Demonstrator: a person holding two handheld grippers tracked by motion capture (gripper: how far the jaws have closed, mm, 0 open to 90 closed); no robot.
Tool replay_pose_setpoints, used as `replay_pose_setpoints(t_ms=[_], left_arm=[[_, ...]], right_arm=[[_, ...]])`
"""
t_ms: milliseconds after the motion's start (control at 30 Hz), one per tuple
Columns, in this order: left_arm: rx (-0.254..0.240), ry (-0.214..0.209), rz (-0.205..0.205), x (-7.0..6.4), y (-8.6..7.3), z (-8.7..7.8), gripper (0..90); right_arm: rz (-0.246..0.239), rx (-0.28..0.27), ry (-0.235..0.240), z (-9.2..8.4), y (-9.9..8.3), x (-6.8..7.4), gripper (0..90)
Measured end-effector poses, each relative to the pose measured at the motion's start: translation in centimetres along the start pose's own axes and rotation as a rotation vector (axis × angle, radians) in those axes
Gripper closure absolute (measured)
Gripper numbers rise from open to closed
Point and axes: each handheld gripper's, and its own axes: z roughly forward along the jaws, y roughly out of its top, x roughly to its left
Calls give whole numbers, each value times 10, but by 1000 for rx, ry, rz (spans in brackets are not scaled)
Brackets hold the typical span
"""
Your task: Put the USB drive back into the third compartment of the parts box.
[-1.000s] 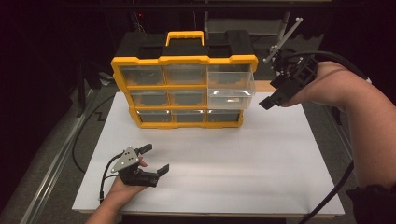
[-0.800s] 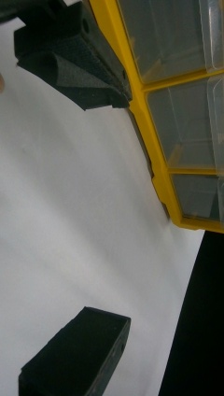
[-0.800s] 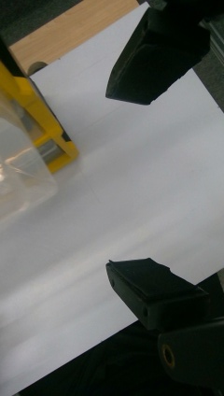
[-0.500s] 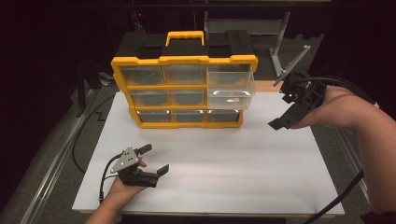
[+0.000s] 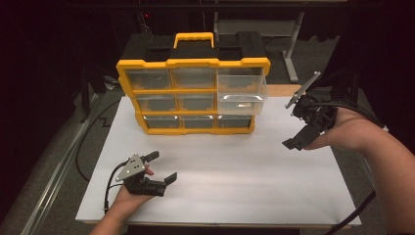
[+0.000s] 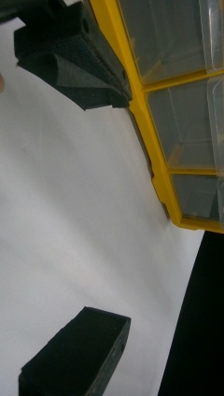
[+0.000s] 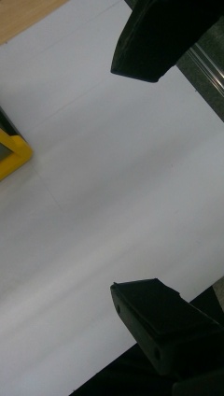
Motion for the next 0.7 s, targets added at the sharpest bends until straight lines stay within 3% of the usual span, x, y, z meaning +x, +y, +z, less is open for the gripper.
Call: replay_pose_setpoints(t_ms=[233,700], left_arm=[[3,1,1,0,0,0,2],[7,-2,5,0,0,1,2]], right_arm=[[-15,34,-2,25,-3,7,0],[-25,51,-26,74,-13,13,0]])
